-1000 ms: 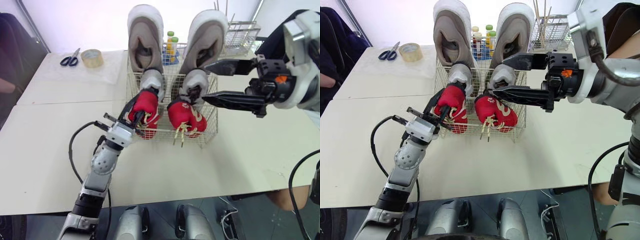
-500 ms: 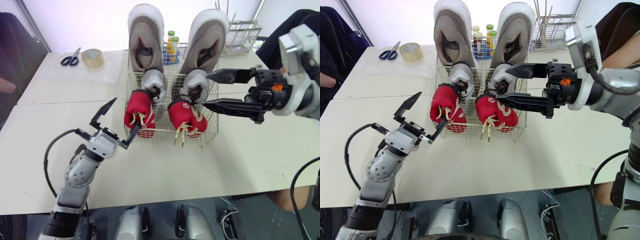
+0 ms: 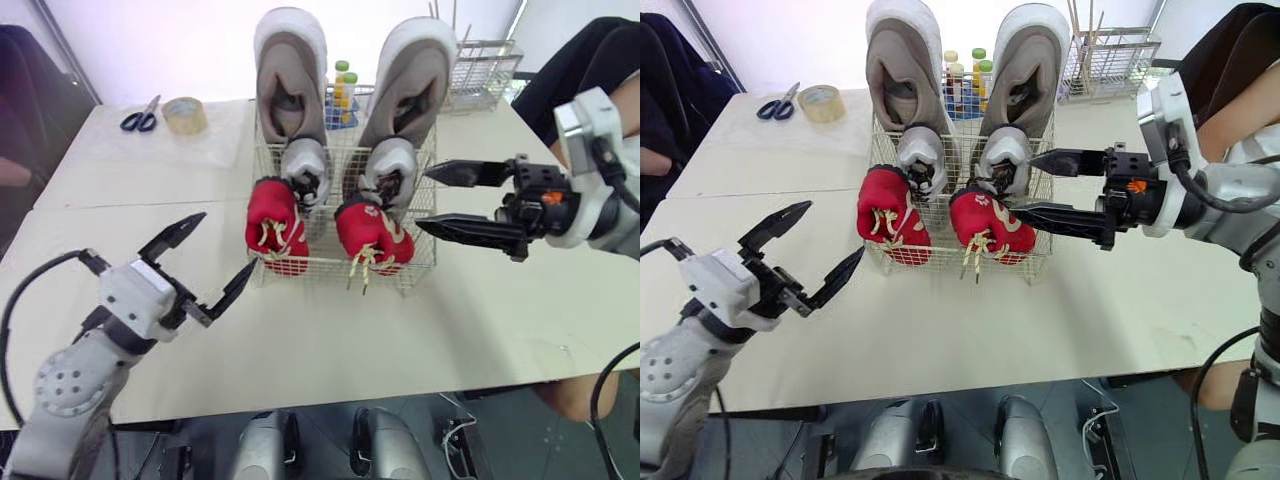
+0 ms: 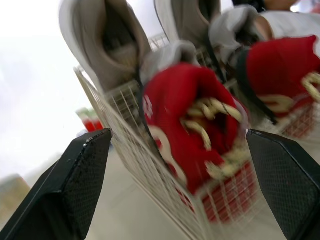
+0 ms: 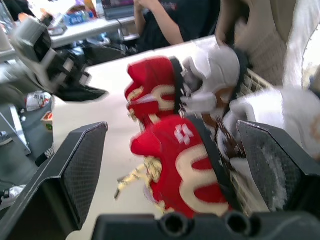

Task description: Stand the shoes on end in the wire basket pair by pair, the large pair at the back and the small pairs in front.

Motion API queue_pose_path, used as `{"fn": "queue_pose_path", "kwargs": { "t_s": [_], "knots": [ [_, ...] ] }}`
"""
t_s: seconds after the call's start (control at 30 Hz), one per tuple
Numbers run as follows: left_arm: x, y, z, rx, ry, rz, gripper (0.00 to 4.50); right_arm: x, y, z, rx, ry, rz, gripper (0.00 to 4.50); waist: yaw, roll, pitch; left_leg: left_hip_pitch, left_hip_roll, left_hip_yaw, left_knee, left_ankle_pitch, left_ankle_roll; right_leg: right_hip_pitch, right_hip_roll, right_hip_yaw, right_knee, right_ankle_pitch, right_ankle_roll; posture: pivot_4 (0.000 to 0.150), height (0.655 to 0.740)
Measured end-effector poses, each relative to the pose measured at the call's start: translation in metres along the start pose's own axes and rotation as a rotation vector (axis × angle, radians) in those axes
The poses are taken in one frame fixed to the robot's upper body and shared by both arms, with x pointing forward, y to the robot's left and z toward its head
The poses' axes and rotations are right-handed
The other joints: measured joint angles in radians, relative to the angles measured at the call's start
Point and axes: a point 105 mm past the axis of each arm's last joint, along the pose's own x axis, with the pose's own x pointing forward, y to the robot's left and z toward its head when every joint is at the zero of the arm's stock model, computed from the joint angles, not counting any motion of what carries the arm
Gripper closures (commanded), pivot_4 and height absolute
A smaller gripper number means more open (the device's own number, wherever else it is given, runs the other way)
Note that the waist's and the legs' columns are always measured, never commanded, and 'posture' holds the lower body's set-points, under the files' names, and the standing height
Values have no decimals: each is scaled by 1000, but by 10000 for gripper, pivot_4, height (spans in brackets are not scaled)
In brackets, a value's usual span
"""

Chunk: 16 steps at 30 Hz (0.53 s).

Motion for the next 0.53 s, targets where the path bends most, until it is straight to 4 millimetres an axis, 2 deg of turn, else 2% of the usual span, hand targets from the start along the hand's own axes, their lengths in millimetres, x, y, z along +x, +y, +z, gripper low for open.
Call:
{"fn": "queue_pose_path", "kwargs": {
  "t_s": [0.17,0.27,0.4,0.53],
  "knots": [
    [-15,15,0,-79,142,-101,677,-25,-22,-27,32,63,-129,0,-2,3,1,0,-1,1,0,-1,-2,-1,0,1,-2,-1,1,1500,7400],
    [-13,29,3,-111,199,-149,677,-38,-24,-33,27,94,-165,0,0,3,2,-1,0,1,0,0,-1,0,1,1,0,-1,2,1500,7400],
    [-14,59,-1,-194,327,-175,677,-51,-22,-38,17,138,-190,0,-3,7,4,-1,0,1,-1,1,-2,-1,2,2,1,-2,2,1500,7400],
    [-22,71,-5,-292,441,-229,677,-56,-19,-52,36,196,-192,0,-9,8,6,-1,1,4,-3,1,-3,-4,3,3,0,-2,3,1500,7400]
  ]
}}
